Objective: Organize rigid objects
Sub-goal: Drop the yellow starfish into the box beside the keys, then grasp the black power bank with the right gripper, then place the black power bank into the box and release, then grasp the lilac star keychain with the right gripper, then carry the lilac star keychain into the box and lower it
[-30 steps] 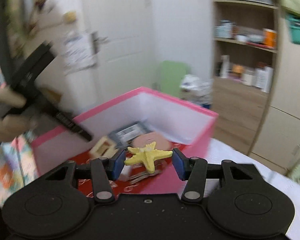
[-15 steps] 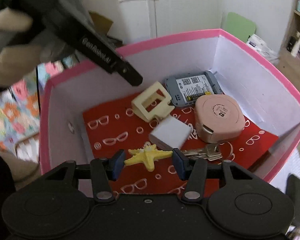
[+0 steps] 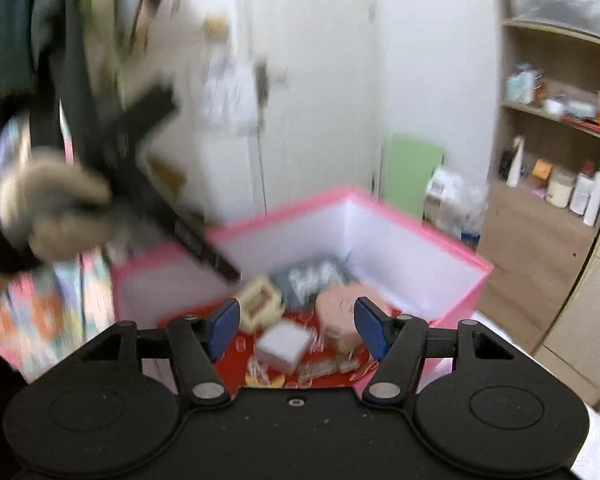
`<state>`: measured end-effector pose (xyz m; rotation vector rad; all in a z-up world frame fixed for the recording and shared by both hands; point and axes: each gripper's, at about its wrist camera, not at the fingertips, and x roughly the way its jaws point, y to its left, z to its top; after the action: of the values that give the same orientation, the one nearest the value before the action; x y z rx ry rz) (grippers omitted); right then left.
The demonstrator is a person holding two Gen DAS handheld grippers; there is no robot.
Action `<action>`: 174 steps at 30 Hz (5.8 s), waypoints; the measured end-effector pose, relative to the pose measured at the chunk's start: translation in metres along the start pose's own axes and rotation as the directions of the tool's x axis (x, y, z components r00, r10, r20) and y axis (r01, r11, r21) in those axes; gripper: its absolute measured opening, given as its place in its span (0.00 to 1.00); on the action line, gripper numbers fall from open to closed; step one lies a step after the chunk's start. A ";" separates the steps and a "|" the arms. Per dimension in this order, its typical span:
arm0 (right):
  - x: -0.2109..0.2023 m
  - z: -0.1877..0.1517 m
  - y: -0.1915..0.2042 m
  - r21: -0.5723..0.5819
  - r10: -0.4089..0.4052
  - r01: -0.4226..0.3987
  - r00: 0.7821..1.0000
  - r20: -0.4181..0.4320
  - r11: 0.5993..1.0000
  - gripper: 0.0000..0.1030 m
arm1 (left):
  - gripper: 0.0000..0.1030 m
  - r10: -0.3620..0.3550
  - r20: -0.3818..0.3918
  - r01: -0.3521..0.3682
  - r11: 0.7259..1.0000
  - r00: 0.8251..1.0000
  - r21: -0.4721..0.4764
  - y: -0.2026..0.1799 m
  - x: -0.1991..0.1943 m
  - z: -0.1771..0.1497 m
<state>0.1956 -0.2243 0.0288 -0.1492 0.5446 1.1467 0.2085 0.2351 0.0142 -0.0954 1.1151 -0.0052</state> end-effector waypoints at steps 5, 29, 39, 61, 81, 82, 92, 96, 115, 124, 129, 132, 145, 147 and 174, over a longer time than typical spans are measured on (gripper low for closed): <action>-0.025 -0.024 -0.042 0.173 -0.106 0.110 0.994 -0.032 0.979 0.66 | 0.17 0.009 0.003 -0.009 1.000 1.000 0.005 0.000 0.000 -0.001; 0.005 -0.069 -0.109 0.129 -0.469 0.475 0.880 -0.078 0.870 0.86 | 0.20 0.004 -0.003 -0.004 1.000 1.000 0.001 -0.002 0.000 0.001; 0.036 -0.080 -0.129 0.155 -0.449 0.466 0.884 -0.131 0.871 0.85 | 0.20 -0.004 -0.004 0.004 1.000 1.000 -0.004 0.001 0.000 0.001; -0.031 -0.033 -0.053 0.086 -0.316 0.311 0.947 0.056 0.947 0.65 | 0.20 0.003 0.009 -0.003 1.000 1.000 0.012 -0.003 0.000 -0.002; 0.108 0.028 0.023 -0.085 0.361 -0.443 0.814 -0.455 0.892 0.65 | 0.20 -0.019 -0.001 0.019 1.000 1.000 0.010 0.003 0.000 0.001; 0.113 0.028 0.027 -0.084 0.360 -0.448 0.805 -0.471 0.890 0.65 | 0.20 -0.018 0.000 0.018 1.000 1.000 0.011 0.003 0.000 0.001; 0.124 0.022 0.041 -0.124 0.291 -0.403 0.810 -0.509 0.907 0.68 | 0.20 -0.018 0.000 0.018 1.000 1.000 0.019 0.003 -0.002 0.000; 0.091 0.031 0.032 -0.145 0.253 -0.330 0.886 -0.390 0.933 0.72 | 0.20 -0.021 0.001 0.021 1.000 1.000 0.014 0.003 -0.002 0.000; -0.056 -0.047 -0.040 0.254 -0.107 0.114 0.993 -0.042 0.961 0.81 | 0.21 -0.010 0.012 0.010 1.000 1.000 0.024 0.000 -0.005 -0.002; -0.045 -0.093 -0.081 0.321 -0.335 0.368 0.929 -0.155 0.873 0.82 | 0.21 -0.007 0.014 0.007 1.000 1.000 0.005 0.001 -0.005 -0.003; -0.037 -0.105 -0.110 0.348 -0.406 0.451 0.892 -0.196 0.822 0.82 | 0.21 -0.002 0.010 0.001 1.000 1.000 0.003 0.001 -0.005 -0.003; -0.034 -0.111 -0.125 0.368 -0.413 0.462 0.887 -0.207 0.807 0.82 | 0.21 0.001 0.007 -0.001 1.000 1.000 0.002 0.000 -0.005 -0.002; -0.020 -0.118 -0.141 0.265 -0.445 0.503 0.860 -0.249 0.823 0.46 | 0.24 0.001 0.000 -0.001 1.000 1.000 0.000 0.000 -0.005 -0.001; -0.015 -0.118 -0.143 0.260 -0.447 0.505 0.858 -0.254 0.823 0.48 | 0.24 0.001 0.004 -0.001 1.000 1.000 -0.002 0.000 -0.005 -0.002; -0.046 -0.054 -0.065 0.263 -0.315 0.322 0.946 -0.069 0.909 0.35 | 0.24 -0.010 0.013 0.011 0.999 1.000 -0.031 0.003 -0.005 -0.002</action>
<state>0.2217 -0.3098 -0.0058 -0.0137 0.6679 0.7431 0.2042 0.2378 0.0179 -0.1288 1.1017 0.0033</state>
